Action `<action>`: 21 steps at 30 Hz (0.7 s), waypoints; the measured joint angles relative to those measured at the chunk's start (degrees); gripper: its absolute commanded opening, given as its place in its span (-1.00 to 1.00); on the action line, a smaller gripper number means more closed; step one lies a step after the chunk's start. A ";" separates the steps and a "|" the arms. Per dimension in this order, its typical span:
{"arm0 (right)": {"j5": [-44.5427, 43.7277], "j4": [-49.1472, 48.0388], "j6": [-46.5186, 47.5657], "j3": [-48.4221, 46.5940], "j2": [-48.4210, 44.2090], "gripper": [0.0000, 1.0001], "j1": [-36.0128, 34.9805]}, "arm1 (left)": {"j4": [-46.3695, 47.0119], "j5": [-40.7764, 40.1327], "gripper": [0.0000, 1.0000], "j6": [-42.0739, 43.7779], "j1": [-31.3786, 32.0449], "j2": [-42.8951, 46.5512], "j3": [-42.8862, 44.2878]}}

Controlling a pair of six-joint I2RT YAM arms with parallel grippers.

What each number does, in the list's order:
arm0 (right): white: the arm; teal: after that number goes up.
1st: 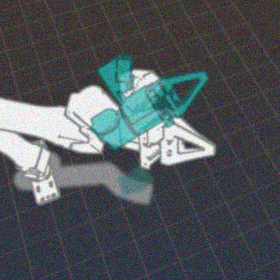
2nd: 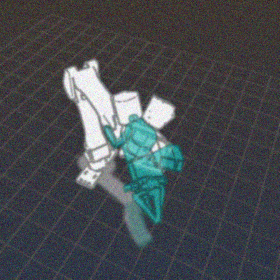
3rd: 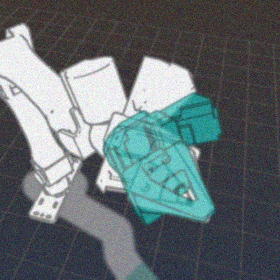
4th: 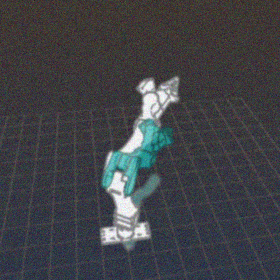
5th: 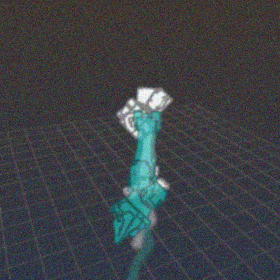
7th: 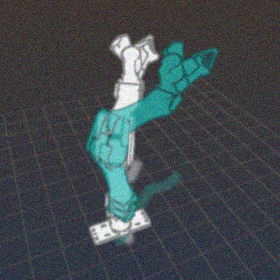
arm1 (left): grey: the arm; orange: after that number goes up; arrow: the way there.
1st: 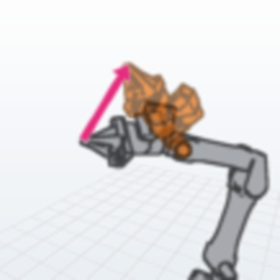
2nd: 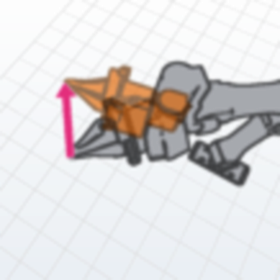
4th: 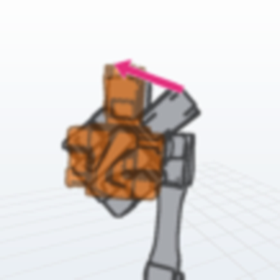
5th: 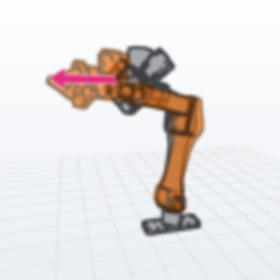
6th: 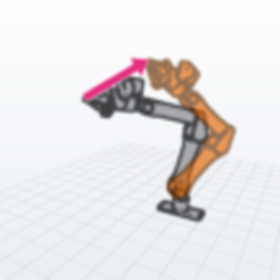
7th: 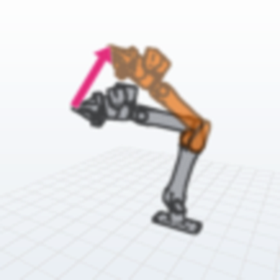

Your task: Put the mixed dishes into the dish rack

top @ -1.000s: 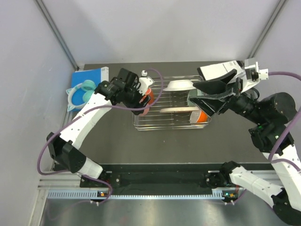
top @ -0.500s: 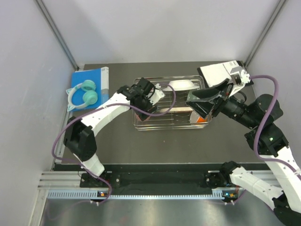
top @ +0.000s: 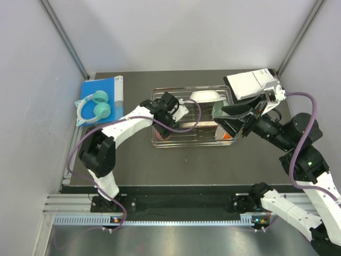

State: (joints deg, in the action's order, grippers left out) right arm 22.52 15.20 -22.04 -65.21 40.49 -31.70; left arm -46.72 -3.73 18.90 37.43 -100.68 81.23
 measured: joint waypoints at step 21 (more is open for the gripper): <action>-0.61 1.16 -0.07 2.21 0.07 0.31 0.00 | 1.86 0.26 0.98 -2.34 0.09 -1.27 -0.81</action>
State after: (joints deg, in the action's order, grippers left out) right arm 21.91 16.36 -22.11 -63.00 40.56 -31.70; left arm -44.86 -3.46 16.56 37.52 -101.95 80.42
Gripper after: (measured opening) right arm 0.656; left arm 0.988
